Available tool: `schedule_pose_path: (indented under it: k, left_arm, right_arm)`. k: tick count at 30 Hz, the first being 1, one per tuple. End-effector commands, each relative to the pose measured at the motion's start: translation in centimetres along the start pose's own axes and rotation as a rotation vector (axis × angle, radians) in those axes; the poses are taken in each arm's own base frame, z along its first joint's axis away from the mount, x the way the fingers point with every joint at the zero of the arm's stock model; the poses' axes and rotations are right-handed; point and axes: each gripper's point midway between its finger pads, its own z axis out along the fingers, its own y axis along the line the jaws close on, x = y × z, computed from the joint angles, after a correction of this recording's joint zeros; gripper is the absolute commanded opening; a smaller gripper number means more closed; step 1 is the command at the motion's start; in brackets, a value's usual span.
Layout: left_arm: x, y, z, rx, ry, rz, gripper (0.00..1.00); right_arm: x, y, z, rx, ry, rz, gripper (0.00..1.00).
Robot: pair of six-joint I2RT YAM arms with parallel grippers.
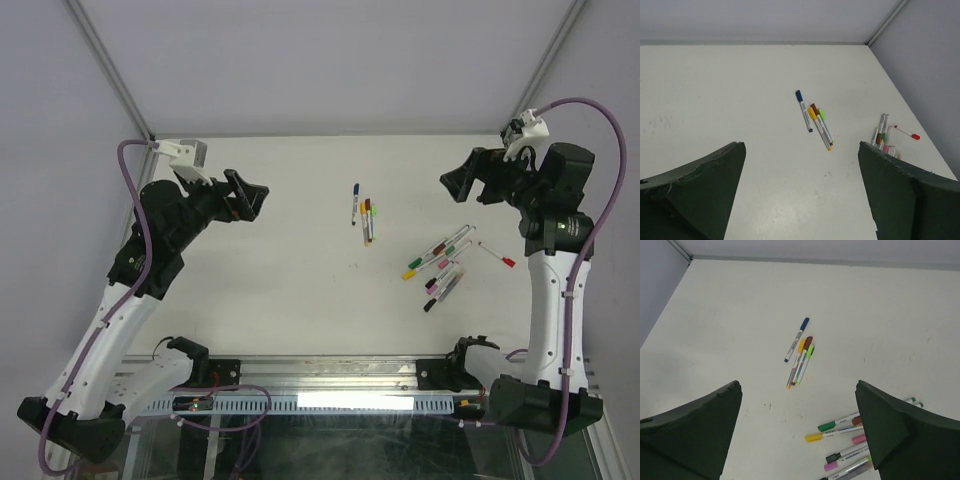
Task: Open the pen caps
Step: Pick up the pen from the center of the board.
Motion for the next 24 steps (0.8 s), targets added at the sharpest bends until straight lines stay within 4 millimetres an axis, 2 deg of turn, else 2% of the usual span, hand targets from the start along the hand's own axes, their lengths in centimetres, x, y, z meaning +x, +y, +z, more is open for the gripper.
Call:
schedule_pose_path:
  k: [1,7,11,15,20,24]
  left_arm:
    - [0.1,-0.2,-0.6,0.058,-0.057,-0.074,0.99]
    - [3.5,1.1,-0.4,0.081,-0.036,-0.189,0.99]
    - [5.9,1.4,0.2,0.098,-0.002,-0.248,0.99]
    - [8.5,0.7,1.0,0.091,0.025,-0.245,0.99]
    - [12.3,-0.8,2.2,0.096,0.072,-0.241,0.99]
    - [15.1,-1.2,3.2,0.113,0.087,-0.256,0.99]
  right_arm:
    - [0.2,-0.1,-0.7,0.067,-0.044,0.047,0.99]
    - [3.0,-0.3,-0.4,0.089,-0.036,0.125,0.99]
    - [4.9,-0.3,0.1,0.068,-0.031,0.103,0.99]
    - [8.1,1.7,0.8,-0.136,0.025,-0.061,0.99]
    - [11.0,0.7,2.2,-0.167,0.059,-0.131,1.0]
    - [13.5,0.1,3.1,-0.221,0.136,-0.179,1.0]
